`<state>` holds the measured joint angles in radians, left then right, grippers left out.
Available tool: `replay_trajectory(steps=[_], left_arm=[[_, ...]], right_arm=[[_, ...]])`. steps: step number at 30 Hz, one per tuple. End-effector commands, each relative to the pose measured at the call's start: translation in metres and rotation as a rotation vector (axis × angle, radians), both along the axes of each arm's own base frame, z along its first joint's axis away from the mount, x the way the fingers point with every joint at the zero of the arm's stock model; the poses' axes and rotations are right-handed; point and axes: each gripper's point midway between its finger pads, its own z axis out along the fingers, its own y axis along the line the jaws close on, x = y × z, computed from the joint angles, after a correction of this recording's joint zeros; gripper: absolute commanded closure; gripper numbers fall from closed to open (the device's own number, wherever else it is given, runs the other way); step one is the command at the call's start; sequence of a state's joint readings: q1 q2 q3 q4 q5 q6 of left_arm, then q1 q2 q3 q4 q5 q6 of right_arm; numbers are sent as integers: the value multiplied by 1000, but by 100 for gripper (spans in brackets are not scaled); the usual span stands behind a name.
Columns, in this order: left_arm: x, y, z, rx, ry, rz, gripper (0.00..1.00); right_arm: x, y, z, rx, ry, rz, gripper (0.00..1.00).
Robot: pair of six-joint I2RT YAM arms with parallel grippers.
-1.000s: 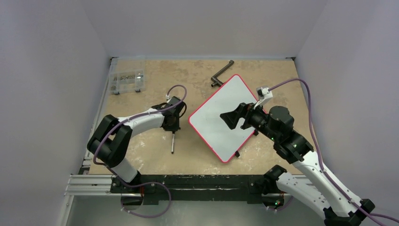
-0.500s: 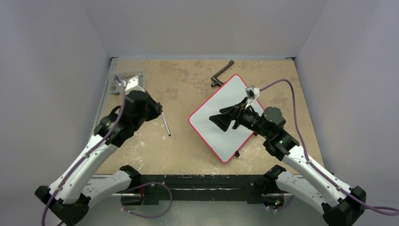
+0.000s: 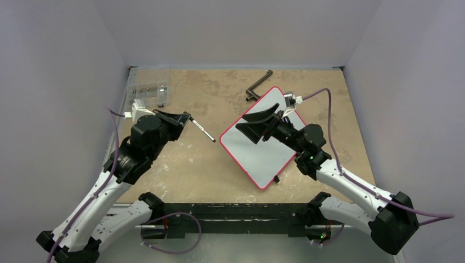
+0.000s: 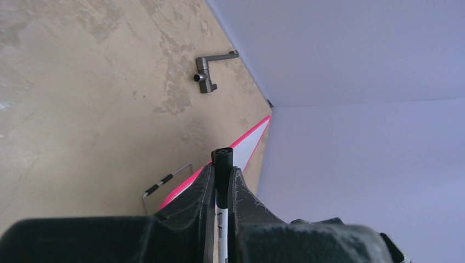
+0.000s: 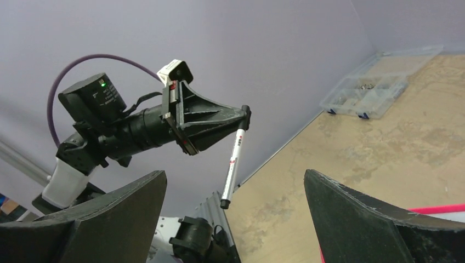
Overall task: Write a sentence on the whiteboard
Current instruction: Open the whiteboard marker at the center of the board.
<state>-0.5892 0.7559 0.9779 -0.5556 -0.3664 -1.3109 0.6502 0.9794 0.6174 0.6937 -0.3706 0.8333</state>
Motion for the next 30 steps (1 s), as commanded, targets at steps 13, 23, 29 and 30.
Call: replay_trajectory(steps=[13,23,29,30], left_arm=[[23,-31,40,-478,23,80,100],[22,-31,47,-551,46,117,100],[24,-36,51,-536,44,107,100],[25,-37,51,-530,44,105,100]], right_arm=[[19,53,33,-68,-281,-126,9],[41,74,37,-106,-270,-188,27],[48,81,32,-174,-280,-203,37],[49,82,31,-185,-279,-206,39]])
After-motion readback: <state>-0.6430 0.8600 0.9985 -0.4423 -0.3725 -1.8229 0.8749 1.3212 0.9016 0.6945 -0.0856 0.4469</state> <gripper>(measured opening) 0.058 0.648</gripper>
